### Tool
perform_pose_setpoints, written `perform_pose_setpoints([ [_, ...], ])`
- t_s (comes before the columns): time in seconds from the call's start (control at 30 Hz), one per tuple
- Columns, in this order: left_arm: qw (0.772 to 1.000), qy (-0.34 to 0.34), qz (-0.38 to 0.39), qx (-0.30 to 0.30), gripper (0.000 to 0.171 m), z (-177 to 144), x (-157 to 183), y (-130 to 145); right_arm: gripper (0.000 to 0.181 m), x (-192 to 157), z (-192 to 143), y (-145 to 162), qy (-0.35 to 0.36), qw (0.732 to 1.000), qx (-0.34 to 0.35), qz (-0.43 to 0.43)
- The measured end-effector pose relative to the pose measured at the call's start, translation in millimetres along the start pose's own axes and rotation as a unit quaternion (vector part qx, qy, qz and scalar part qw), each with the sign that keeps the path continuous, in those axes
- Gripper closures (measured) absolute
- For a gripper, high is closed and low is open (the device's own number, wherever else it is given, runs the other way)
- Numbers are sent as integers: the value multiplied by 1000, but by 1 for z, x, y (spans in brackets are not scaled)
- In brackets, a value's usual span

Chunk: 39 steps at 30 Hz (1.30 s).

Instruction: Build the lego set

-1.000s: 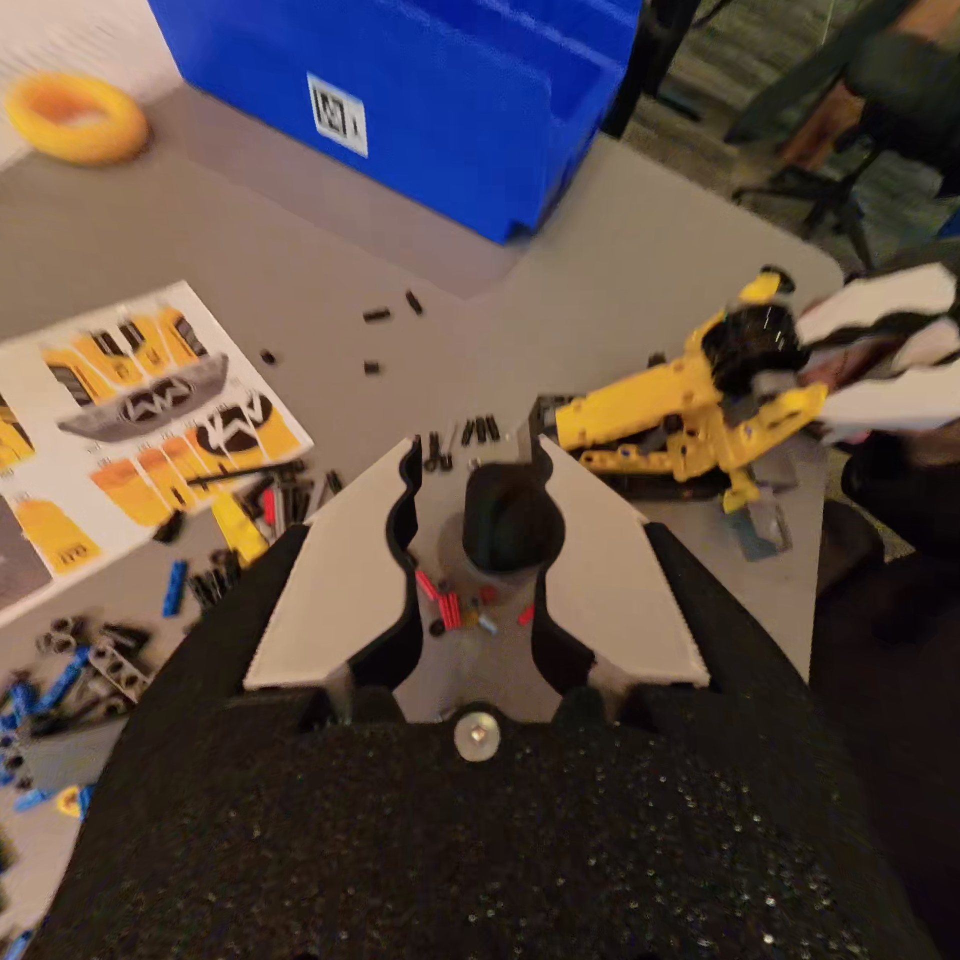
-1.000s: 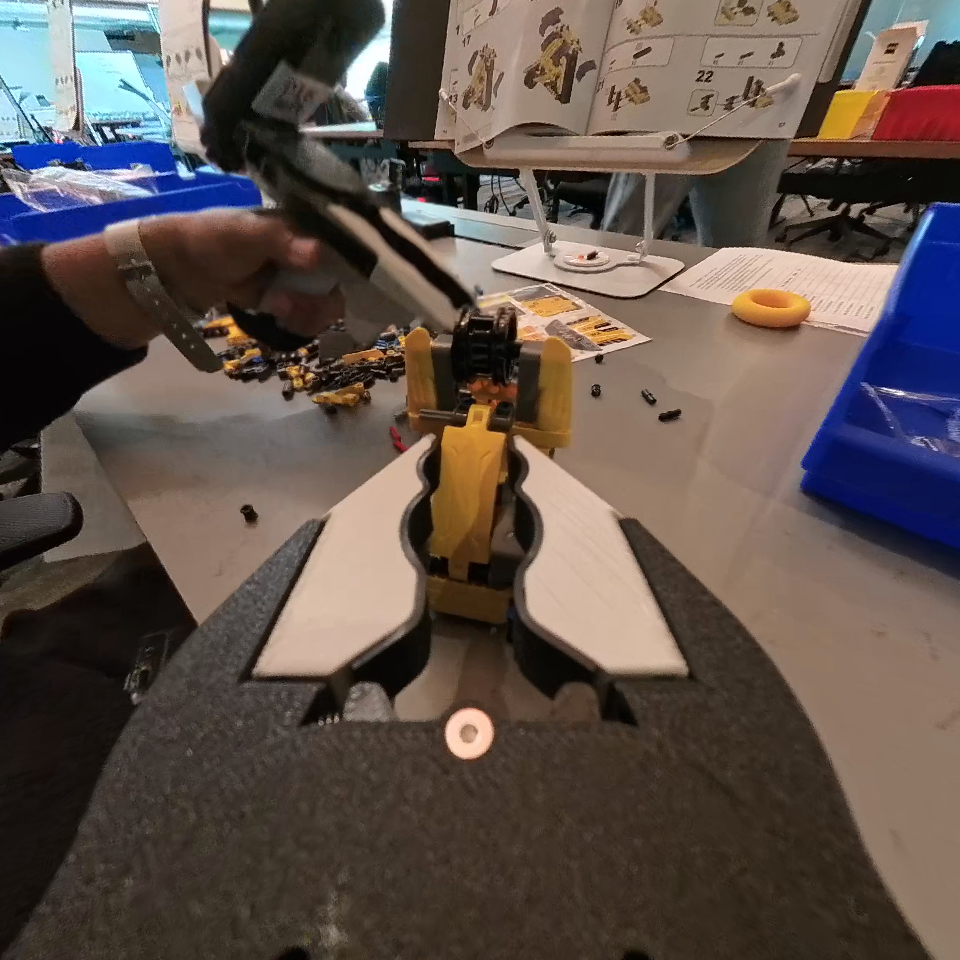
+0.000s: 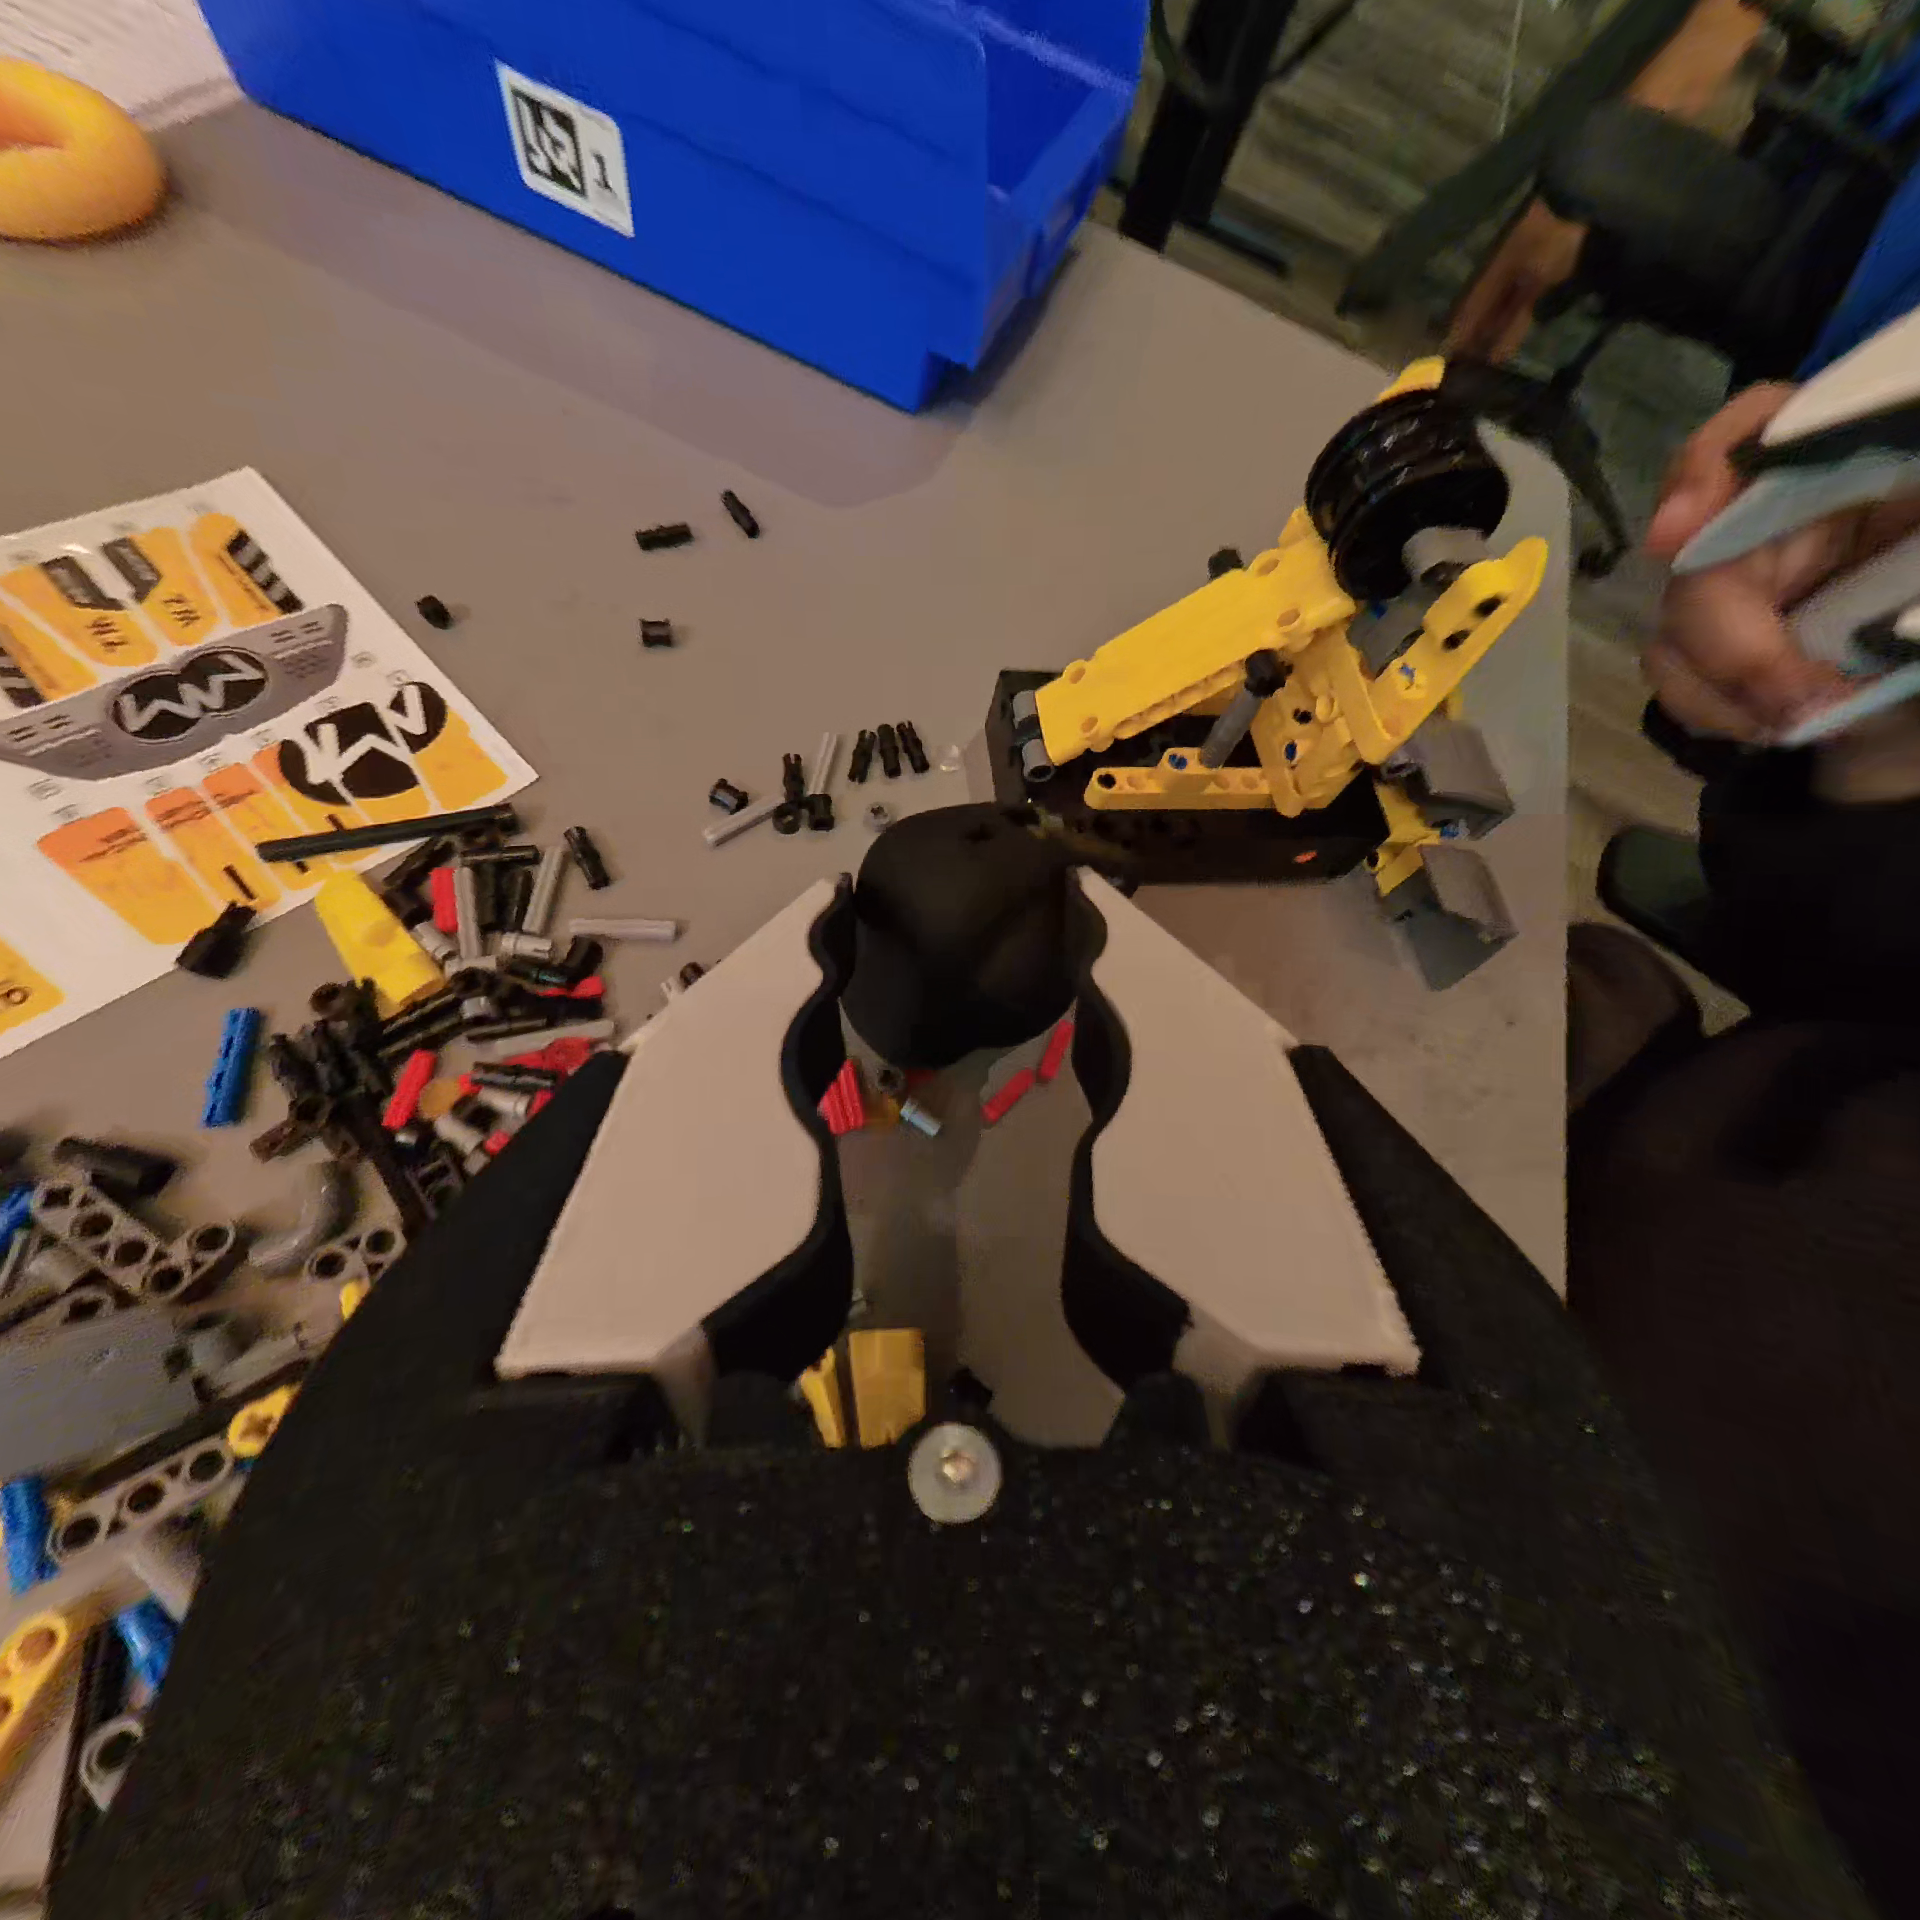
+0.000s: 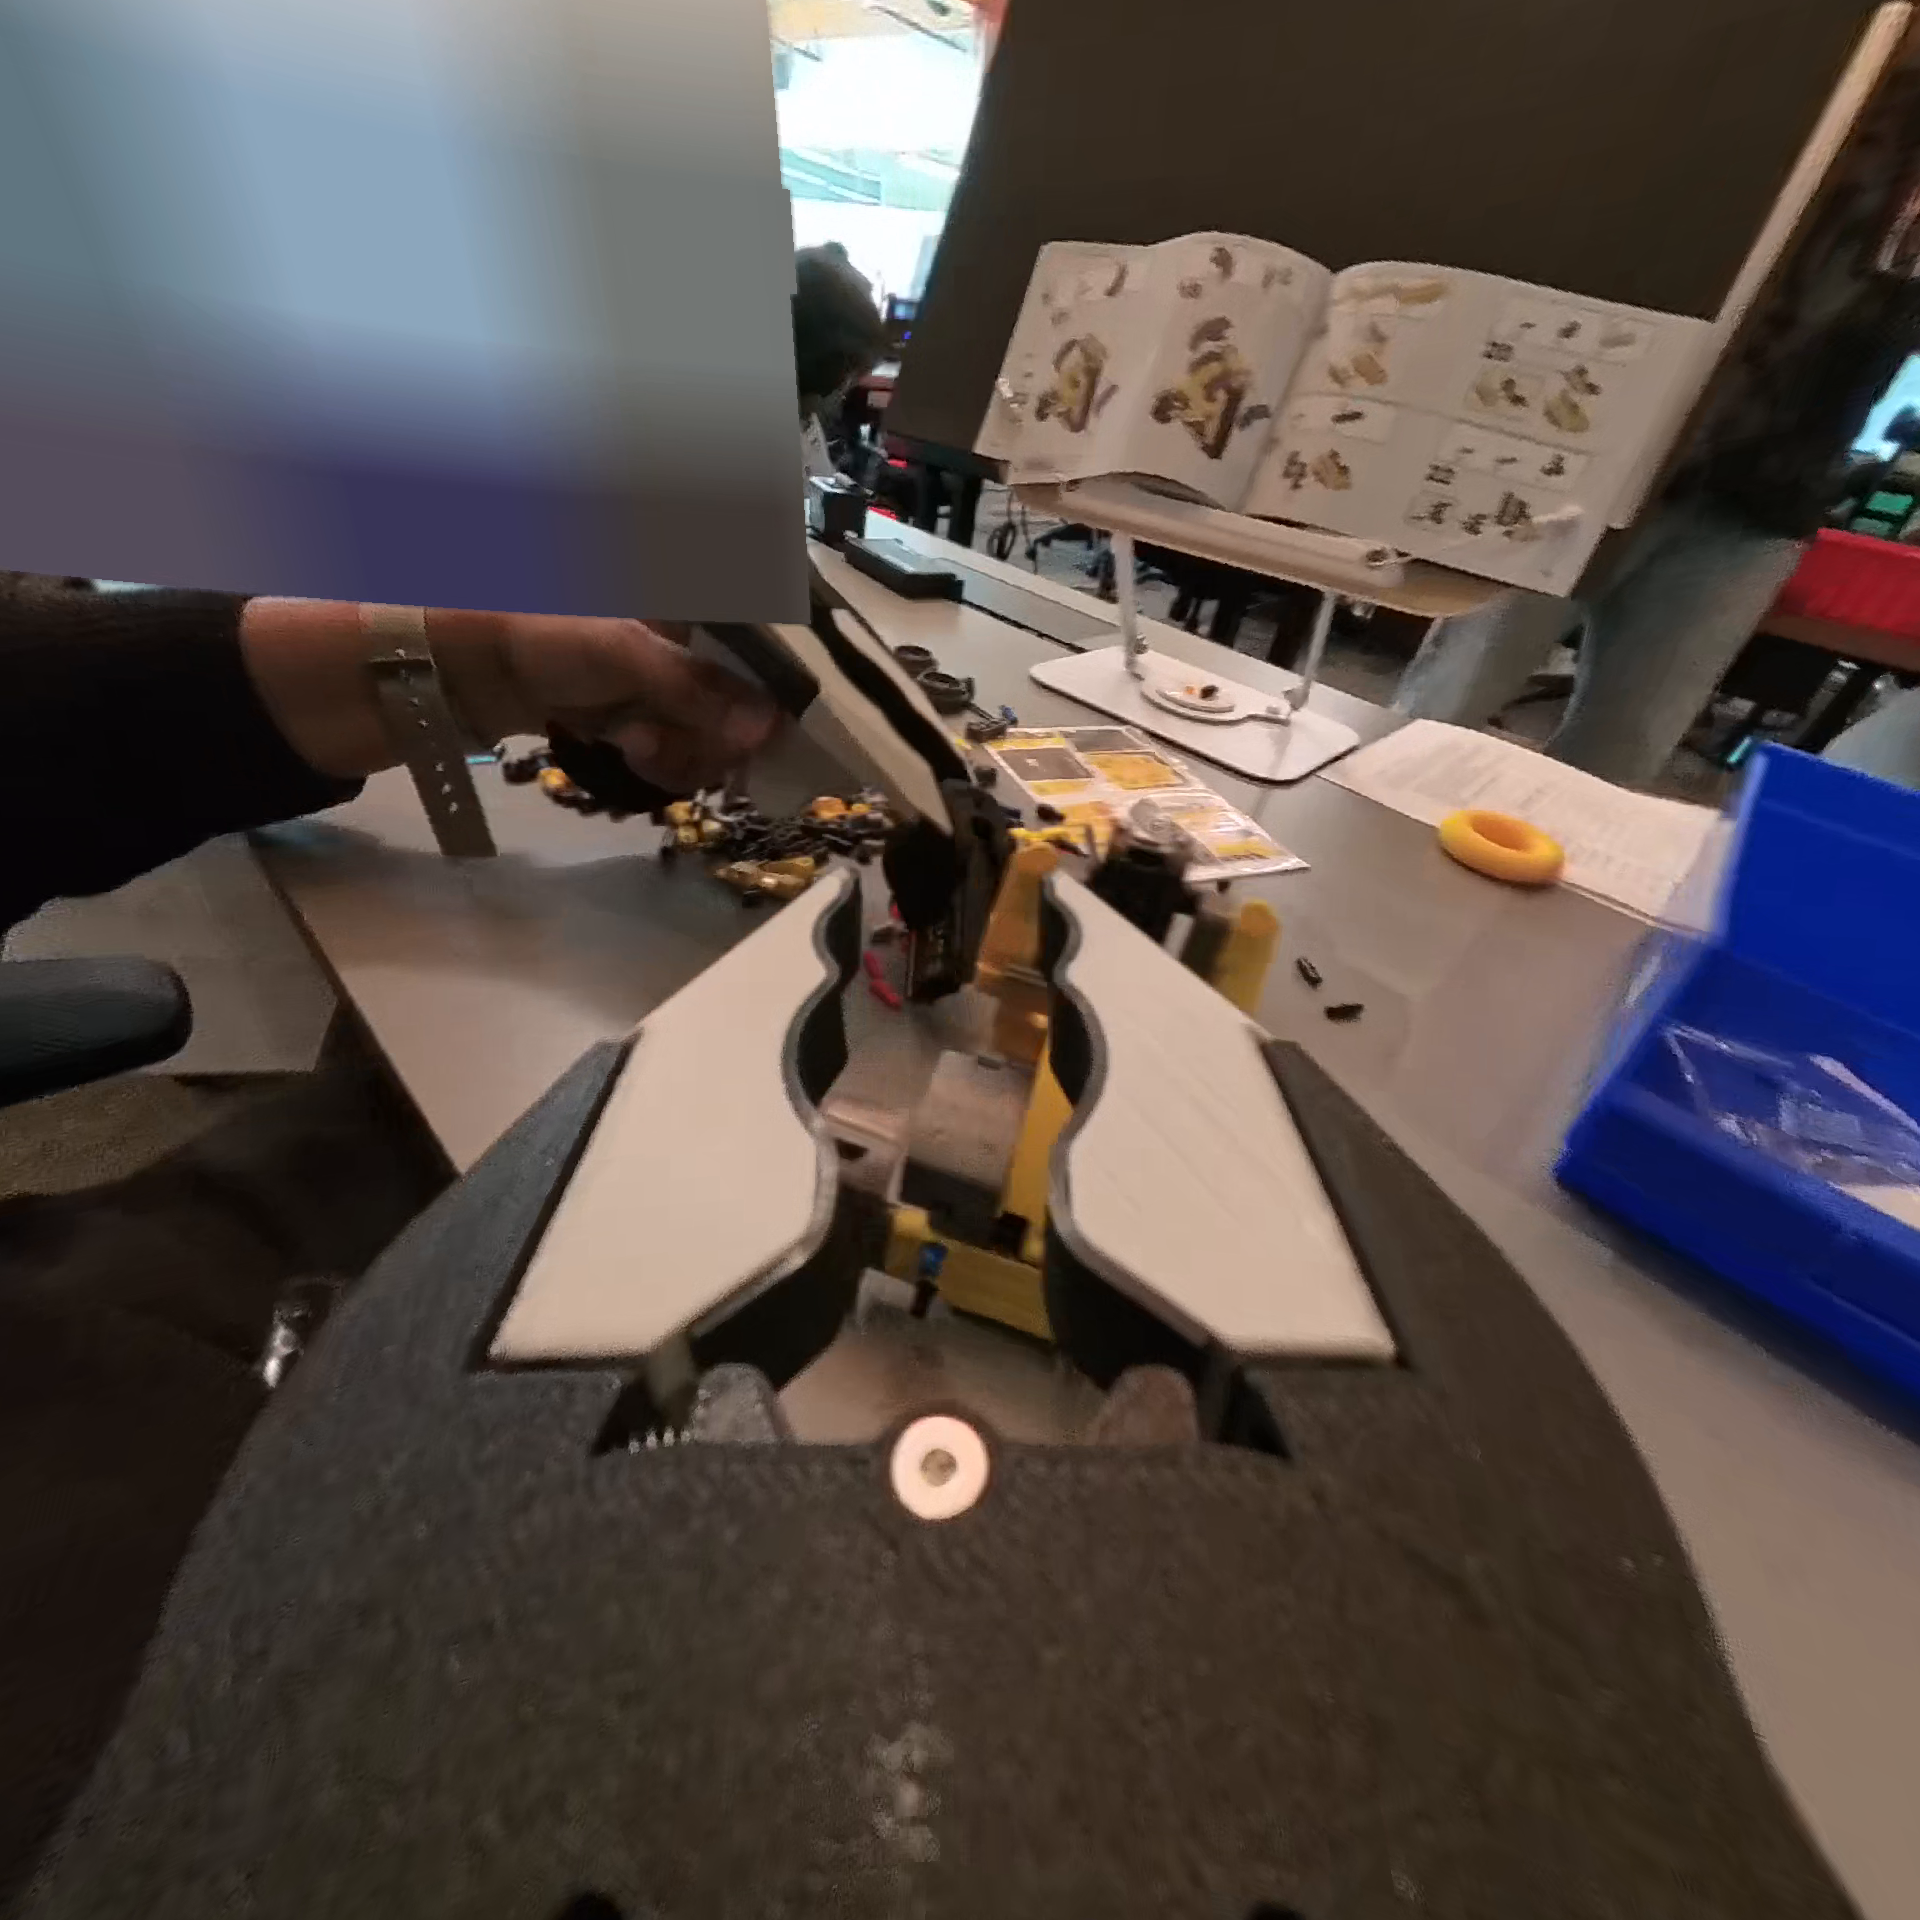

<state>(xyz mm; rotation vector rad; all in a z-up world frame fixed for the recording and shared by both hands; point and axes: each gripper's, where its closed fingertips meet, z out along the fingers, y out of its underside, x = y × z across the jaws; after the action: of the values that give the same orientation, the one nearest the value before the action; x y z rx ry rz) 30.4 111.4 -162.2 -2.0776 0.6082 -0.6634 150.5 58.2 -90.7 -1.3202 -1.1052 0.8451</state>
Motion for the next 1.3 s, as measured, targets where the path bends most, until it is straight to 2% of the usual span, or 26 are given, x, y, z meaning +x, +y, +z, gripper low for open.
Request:
perform_pose_setpoints([
  [0.07, 1000, -7, -10, 23, 135, -10, 0, -3, 147, -14, 8, 2, -7, 1000, -12, -26],
  [0.3, 999, -26, -3, 30, 140, -25, 2, 11, 151, -44, 28, 6, 6, 990, -48, -134],
  [0.4, 999, -33, -1, 44, 143, -32, 2, 11, 152, -54, 35, 3, 3, 990, -50, -133],
  [0.43, 998, -40, -2, 58, 151, -36, 1, 9, 153, -57, 38, 3, 1, 990, -53, -129],
  [0.47, 995, -53, -6, 87, 171, -44, -3, 1, 153, -59, 41, 4, -2, 991, -56, -124],
  [0.53, 992, -35, -14, 123, 171, -57, 0, -9, 153, -61, 46, 5, -4, 991, -59, -118],
  [0.67, 993, -65, 11, 93, 171, -59, -2, 1, 153, -62, 48, 6, -3, 991, -64, -119],
  [0.7, 994, -60, 9, 88, 171, -57, 0, 4, 153, -61, 47, 6, 0, 991, -65, -121],
  [0.73, 995, -58, 4, 85, 161, -55, 1, 5, 152, -60, 46, 6, 3, 990, -66, -121],
  [0.8, 997, -48, -11, 64, 129, -49, 2, 12, 152, -57, 44, 7, 7, 991, -69, -118],
  [0.83, 997, -49, -23, 50, 120, -44, -1, 16, 153, -56, 43, 7, 8, 991, -70, -115],
  [0.93, 997, -54, -53, 5, 107, -25, -3, 31, 153, -55, 40, 8, 8, 992, -68, -106],
  [1.03, 996, -58, -65, -3, 106, -9, -2, 33, 153, -55, 38, 8, 9, 992, -65, -103],
  [1.1, 997, -25, -68, -10, 106, 0, 8, 32, 153, -53, 37, 10, 12, 993, -64, -103],
  [1.13, 997, -20, -69, -15, 110, 3, 10, 31, 153, -52, 36, 10, 13, 993, -64, -102],
  [1.17, 997, -32, -65, -21, 124, 5, 6, 32, 153, -51, 35, 10, 15, 993, -63, -102],
  [1.3, 997, -51, -56, -9, 124, 2, 2, 24, 153, -43, 29, 11, 22, 994, -58, -95],
])
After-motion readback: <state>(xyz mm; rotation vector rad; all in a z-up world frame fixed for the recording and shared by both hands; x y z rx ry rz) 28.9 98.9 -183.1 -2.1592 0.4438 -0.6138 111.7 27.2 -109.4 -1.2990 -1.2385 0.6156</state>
